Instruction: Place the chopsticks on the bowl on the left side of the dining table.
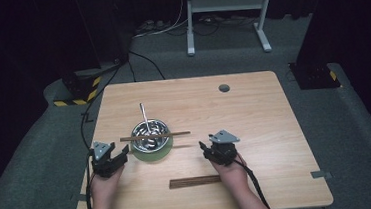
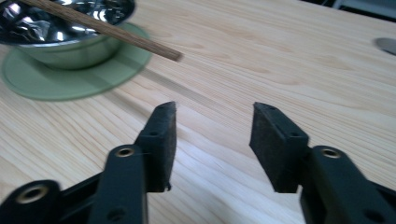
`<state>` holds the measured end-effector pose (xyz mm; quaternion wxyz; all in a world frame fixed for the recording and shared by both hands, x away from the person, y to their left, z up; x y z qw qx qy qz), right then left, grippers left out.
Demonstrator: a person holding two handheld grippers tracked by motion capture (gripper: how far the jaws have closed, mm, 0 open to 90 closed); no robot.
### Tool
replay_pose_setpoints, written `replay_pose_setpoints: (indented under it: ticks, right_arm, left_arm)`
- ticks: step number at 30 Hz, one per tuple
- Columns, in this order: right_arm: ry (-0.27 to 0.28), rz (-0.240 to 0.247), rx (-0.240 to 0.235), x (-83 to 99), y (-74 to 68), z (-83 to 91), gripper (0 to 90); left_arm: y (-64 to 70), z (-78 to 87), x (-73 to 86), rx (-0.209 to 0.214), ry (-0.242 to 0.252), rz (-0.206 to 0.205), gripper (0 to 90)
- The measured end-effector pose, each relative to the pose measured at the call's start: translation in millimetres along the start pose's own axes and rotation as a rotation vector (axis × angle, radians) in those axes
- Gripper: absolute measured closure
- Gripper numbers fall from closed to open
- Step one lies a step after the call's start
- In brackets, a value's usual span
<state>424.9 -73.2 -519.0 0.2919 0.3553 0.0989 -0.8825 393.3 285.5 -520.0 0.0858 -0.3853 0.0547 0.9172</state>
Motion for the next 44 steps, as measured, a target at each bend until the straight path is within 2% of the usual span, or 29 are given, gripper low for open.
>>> replay_pose_setpoints:
  ticks: [4,8,12,14,17,19,21,22,24,27,30,34,44]
  right_arm:
    - [-0.004,-0.025,0.037,17.8,20.0,14.3,43.8]
    - [-0.004,-0.053,0.065,38.2,46.2,33.1,42.4]
    - [-0.005,-0.087,0.105,59.0,73.2,52.3,41.6]
    - [-0.018,-0.1,0.129,70.2,89.6,58.7,40.4]
    - [-0.074,-0.147,0.129,88.9,113.7,63.8,38.3]
    - [-0.115,-0.179,0.129,100.8,126.6,66.0,37.4]
    - [-0.148,-0.198,0.14,111.0,135.9,67.1,36.2]
    - [-0.155,-0.21,0.15,115.1,138.9,66.4,35.9]
    - [-0.196,-0.228,0.131,120.2,141.4,65.0,32.9]
    - [-0.204,-0.192,0.143,119.3,137.9,64.4,33.0]
    - [-0.207,-0.181,0.121,117.6,135.0,62.7,33.0]
    - [-0.2,-0.21,0.138,116.8,135.4,61.3,32.7]
    - [-0.202,-0.215,0.148,117.1,135.0,61.3,30.4]
  left_arm:
    - [12.8,7.9,1.4,0.005,0.001,-0.019,39.2]
    - [24.4,19.9,0.9,0.002,0.039,-0.041,41.2]
    - [41.4,32.8,-0.9,0.037,0.064,-0.094,42.5]
    - [49.8,31.0,0.8,0.069,0.04,-0.125,41.3]
    - [52.7,23.1,7.3,0.095,-0.042,-0.123,37.1]
    - [53.4,18.4,12.6,0.087,-0.087,-0.129,36.8]
    - [52.7,15.9,22.3,0.063,-0.127,-0.155,36.1]
    - [51.2,14.1,27.4,0.063,-0.142,-0.149,36.1]
    - [47.7,9.0,37.5,0.072,-0.173,-0.142,35.9]
    - [44.6,-0.2,49.6,0.073,-0.213,-0.134,34.1]
    - [44.1,-0.1,50.3,0.07,-0.205,-0.112,32.3]
    - [48.4,-0.3,50.6,0.081,-0.211,-0.15,29.3]
    - [48.7,-2.8,48.3,0.102,-0.212,-0.167,28.7]
Point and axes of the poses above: each handheld gripper's, and its own axes: z roughly backward along the jaws, x roughly out of its underside, y roughly to its right, the point moved 4 cm from there along -z, roughly forward along the jaws, and after that the axes turned 15 degrees about -y, right-handed, at the moved point
